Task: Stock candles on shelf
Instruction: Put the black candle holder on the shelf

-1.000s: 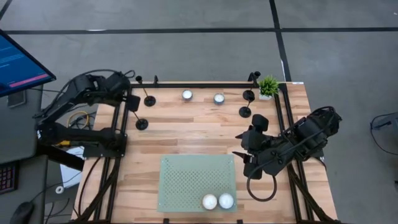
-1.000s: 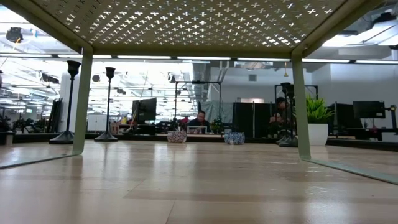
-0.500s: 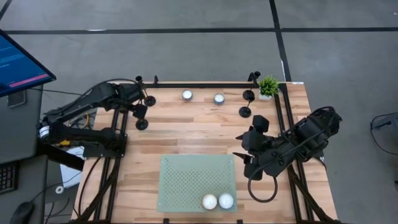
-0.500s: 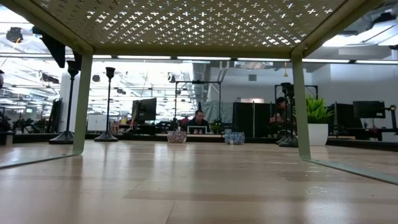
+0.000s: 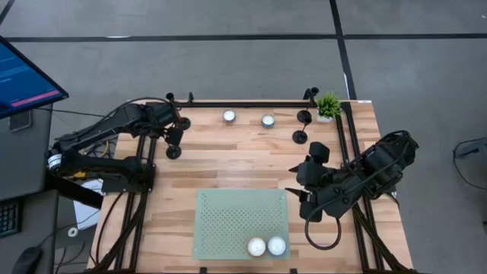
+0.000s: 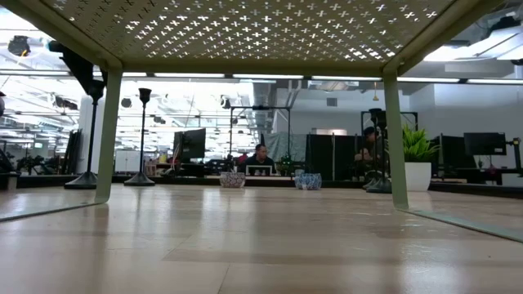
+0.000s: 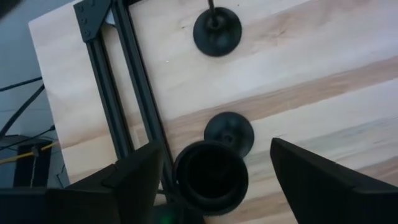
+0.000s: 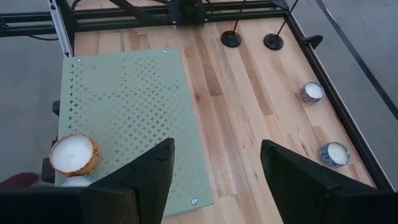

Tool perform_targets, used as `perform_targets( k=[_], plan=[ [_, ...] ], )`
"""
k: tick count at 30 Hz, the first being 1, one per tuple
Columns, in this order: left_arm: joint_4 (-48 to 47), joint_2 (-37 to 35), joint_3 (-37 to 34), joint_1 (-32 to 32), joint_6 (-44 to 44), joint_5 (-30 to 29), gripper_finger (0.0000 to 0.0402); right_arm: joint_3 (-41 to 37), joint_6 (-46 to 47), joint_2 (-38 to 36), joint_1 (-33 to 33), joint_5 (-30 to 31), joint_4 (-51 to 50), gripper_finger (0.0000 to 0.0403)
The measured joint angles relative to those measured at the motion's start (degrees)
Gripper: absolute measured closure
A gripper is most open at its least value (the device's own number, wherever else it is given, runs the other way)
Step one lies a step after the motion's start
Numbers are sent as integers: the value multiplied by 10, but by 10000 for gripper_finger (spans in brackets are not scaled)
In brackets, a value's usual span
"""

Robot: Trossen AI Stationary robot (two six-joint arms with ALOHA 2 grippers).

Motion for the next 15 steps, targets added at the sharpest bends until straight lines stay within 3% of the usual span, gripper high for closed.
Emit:
perform_targets(
  k=[7, 15],
  plan=[
    [-1, 0, 0, 0, 6, 7, 178, 0, 0, 0, 0, -2, 0, 173],
    [-3, 1, 0, 0, 15, 7, 220, 0, 0, 0, 0, -2, 0, 173]
  ],
)
